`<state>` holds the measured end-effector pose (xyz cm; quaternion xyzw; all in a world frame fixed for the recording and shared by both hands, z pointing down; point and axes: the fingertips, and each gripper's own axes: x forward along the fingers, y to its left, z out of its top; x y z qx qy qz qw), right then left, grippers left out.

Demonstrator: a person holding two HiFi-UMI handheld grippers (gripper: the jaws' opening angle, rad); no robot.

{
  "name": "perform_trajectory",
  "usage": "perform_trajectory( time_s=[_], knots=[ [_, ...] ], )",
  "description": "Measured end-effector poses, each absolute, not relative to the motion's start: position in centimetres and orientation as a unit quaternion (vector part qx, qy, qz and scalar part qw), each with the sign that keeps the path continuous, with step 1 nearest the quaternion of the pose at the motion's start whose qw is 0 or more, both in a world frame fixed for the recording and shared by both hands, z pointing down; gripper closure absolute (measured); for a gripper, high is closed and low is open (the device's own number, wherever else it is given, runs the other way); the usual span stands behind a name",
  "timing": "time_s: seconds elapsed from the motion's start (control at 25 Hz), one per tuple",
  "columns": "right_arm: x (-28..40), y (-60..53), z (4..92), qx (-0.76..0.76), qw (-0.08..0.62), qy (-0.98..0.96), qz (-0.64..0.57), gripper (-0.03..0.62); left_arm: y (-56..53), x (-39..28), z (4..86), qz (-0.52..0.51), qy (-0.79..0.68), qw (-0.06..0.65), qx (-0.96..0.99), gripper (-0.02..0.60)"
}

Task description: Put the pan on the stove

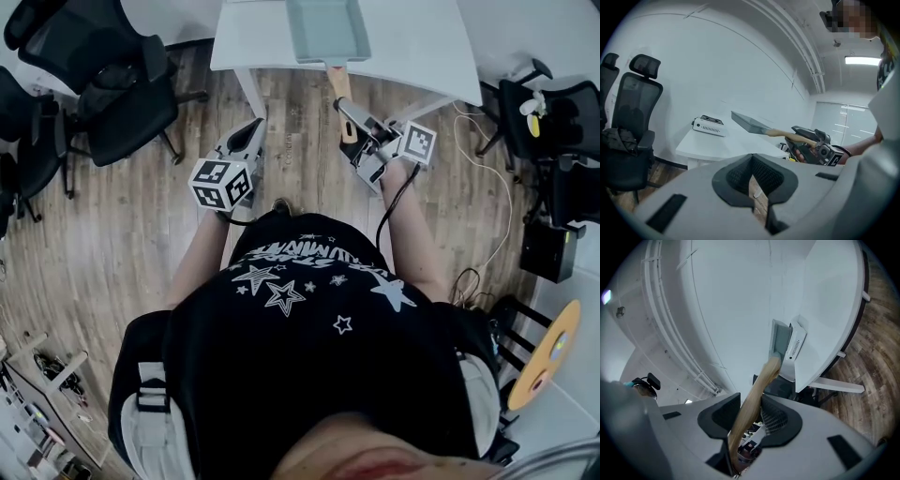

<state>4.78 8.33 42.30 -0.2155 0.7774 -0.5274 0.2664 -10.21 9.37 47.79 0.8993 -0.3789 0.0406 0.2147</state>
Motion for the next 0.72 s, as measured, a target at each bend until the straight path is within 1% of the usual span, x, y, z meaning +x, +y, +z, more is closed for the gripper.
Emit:
perform_trajectory(
  time_s=[0.32,0.72],
  knots=[
    [4.1,6.9,42.9,-0.221,0.283,0.766,-0.534,0.461,6.9,-10.6,47.8,0.043,-0.366,0.213,0.905,0.575],
    [6.0,3.7,44.1,-0.211,0.28,0.767,-0.538,0.459,4.1,-8.9,48.5,0.048,-0.376,0.216,0.9,0.575]
  ],
)
